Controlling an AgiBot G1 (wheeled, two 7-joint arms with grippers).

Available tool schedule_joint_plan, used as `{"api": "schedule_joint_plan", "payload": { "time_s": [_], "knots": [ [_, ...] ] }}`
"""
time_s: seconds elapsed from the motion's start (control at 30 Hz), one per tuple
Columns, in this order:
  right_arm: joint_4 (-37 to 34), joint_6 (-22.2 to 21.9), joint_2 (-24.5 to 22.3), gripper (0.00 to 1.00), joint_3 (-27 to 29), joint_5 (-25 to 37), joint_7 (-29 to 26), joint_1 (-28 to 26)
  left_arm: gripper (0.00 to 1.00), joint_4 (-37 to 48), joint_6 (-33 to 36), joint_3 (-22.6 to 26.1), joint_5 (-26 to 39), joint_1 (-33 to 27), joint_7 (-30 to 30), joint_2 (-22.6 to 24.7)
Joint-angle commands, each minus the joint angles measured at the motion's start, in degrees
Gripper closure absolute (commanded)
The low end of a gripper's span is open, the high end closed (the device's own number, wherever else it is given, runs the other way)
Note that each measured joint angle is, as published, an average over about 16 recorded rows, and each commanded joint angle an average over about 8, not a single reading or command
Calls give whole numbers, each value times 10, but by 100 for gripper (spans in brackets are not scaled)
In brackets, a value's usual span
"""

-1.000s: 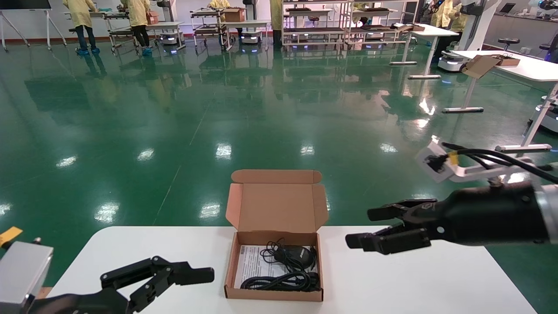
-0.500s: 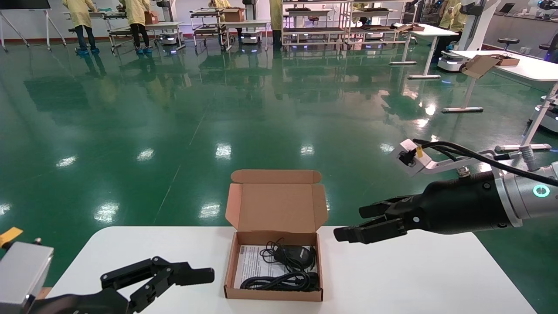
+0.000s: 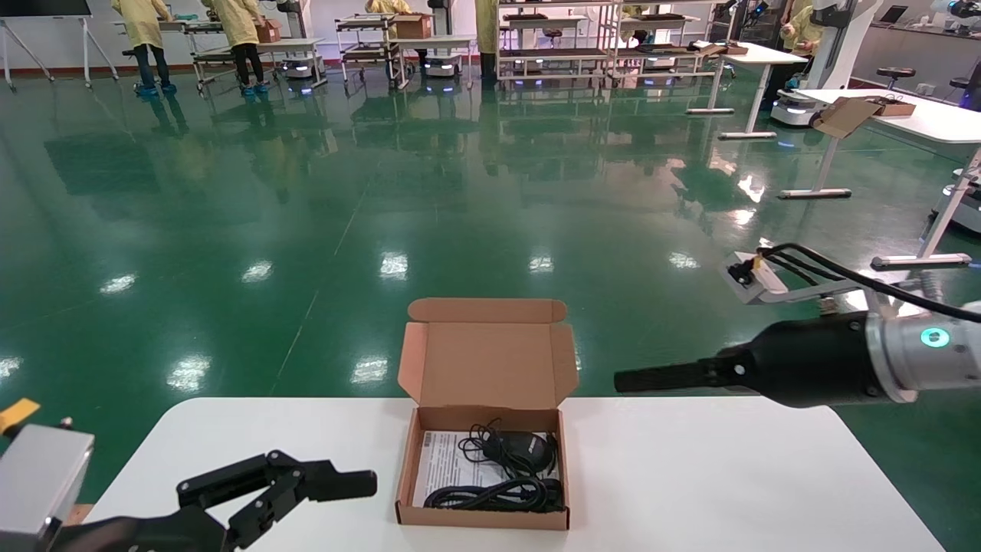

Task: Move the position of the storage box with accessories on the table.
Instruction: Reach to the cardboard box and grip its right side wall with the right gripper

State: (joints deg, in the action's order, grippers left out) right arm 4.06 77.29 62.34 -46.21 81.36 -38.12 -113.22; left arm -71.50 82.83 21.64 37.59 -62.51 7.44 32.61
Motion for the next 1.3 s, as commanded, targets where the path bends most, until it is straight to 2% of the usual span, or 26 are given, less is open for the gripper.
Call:
{"api": "schedule_joint_plan", "payload": {
  "time_s": [0.03,0.33,0.67,1.07,1.3],
  "knots": [
    [-12,-16,12,0,0,0,-19,1,0,0,0,0,0,0,0,0],
    [-49,-90,72,0,-12,18,-93,4,0,0,0,0,0,0,0,0],
    [-73,-131,128,0,-29,43,-187,15,0,0,0,0,0,0,0,0],
    [-11,-175,153,0,-55,80,-243,49,0,0,0,0,0,0,0,0],
    [37,-237,155,0,-72,97,-272,83,0,0,0,0,0,0,0,0]
  ]
}}
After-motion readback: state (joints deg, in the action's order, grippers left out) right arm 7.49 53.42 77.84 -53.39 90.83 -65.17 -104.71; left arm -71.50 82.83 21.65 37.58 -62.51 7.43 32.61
